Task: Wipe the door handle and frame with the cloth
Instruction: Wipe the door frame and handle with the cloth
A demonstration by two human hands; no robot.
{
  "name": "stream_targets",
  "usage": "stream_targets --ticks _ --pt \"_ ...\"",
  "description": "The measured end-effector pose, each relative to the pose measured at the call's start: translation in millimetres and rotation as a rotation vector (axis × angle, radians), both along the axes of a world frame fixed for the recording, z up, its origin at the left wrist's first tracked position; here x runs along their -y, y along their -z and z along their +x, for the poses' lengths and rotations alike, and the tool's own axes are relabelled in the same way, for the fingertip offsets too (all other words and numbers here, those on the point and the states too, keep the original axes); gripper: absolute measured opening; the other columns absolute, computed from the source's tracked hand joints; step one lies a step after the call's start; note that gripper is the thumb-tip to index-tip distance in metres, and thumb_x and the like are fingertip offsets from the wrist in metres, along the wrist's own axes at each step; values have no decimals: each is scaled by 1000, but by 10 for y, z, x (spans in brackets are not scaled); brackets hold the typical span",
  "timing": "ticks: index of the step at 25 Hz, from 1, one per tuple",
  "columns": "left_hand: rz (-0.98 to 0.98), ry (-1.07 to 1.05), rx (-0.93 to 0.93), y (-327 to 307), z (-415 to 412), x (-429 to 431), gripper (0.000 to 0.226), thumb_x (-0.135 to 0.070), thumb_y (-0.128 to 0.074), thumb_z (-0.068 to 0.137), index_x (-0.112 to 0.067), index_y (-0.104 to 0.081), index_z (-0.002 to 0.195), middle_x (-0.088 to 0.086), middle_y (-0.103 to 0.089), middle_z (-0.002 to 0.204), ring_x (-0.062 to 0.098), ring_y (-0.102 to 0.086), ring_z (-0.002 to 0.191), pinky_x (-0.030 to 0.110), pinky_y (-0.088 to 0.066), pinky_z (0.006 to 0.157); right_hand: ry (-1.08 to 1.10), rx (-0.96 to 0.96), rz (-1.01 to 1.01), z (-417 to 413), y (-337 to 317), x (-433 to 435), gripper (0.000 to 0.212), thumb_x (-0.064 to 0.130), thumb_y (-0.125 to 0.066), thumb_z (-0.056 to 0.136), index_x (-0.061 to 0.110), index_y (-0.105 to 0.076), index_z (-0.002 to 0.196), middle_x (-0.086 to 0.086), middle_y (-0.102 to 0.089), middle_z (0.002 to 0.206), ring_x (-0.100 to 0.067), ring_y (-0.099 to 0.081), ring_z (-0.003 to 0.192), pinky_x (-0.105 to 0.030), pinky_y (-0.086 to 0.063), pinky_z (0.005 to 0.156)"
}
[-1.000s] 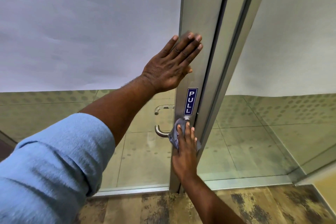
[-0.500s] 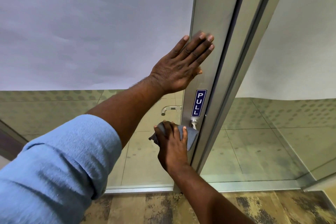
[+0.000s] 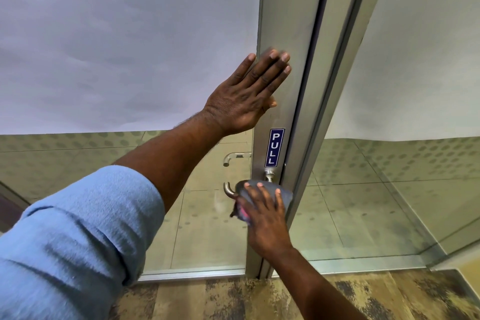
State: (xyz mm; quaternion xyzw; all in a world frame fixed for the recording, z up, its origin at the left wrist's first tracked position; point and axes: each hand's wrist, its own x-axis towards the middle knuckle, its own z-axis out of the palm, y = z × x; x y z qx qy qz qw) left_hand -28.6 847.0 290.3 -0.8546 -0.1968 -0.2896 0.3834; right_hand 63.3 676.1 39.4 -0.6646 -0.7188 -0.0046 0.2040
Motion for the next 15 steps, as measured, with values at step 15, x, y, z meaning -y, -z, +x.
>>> stream_targets --ticks 15 --pt "11 22 15 49 15 -91 63 -43 -22 113 -9 -17 165 16 -21 172 33 -17 159 44 4 129 195 -533 228 324 -438 -247 55 1 -81 73 26 -72 121 3 -55 130 -20 -51 125 -46 -56 99"
